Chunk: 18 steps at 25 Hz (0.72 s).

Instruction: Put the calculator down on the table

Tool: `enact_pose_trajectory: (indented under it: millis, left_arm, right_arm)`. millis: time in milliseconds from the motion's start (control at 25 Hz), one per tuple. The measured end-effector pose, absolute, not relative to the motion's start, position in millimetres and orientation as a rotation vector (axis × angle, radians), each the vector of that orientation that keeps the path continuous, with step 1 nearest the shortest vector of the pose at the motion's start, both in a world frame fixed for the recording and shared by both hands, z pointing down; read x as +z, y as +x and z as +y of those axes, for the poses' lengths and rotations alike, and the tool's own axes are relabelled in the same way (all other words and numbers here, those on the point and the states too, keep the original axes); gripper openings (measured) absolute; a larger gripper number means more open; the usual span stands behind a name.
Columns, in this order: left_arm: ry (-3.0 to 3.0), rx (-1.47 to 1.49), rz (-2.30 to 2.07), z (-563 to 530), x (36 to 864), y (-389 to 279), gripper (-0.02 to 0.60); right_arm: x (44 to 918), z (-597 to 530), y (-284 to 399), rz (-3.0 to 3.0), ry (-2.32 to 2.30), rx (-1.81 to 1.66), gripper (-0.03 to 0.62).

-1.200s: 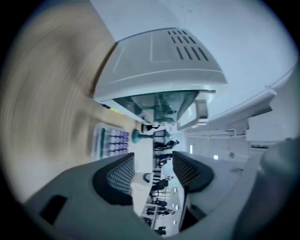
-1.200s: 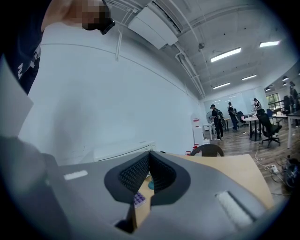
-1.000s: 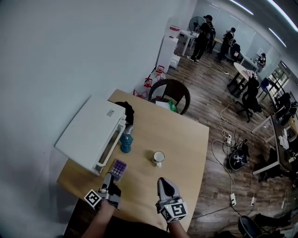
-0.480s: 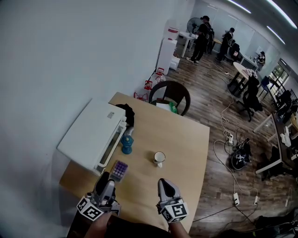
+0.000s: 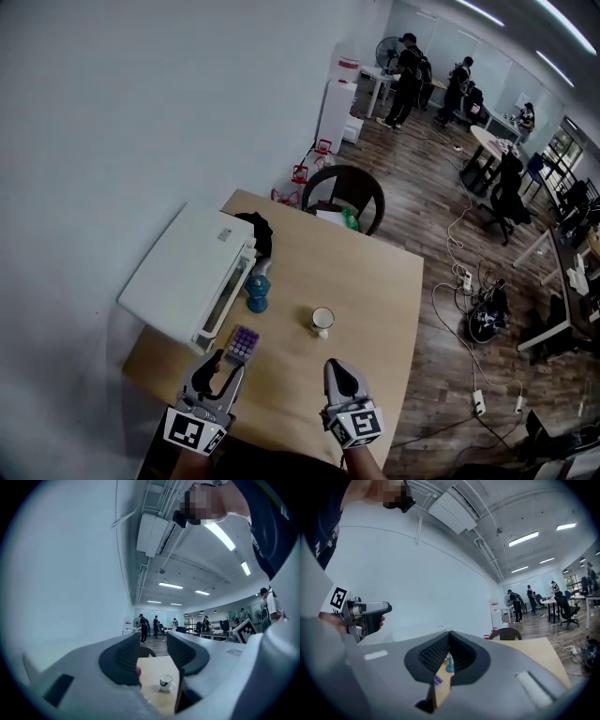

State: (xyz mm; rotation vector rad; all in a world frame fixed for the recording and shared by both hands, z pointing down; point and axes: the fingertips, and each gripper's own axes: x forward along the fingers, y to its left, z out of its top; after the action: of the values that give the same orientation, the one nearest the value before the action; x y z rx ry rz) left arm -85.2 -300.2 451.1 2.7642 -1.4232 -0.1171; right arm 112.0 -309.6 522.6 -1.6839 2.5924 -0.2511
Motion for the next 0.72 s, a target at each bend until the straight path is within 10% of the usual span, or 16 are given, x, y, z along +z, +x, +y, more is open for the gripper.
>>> enact_pose_trajectory:
  millis: [120, 720]
  left_arm:
    - [2.717, -0.120, -1.397, -299.3, 456.1, -86.1, 0.002]
    - [2.726, -0.181, -1.315, -292.9, 455.6, -87.4, 0.002]
  right_arm:
    - [521.7, -309.9, 115.1, 2.582, -1.696, -0.246, 0.006]
    - [512.2, -303.9, 119.0, 2.634, -1.717, -0.141, 0.005]
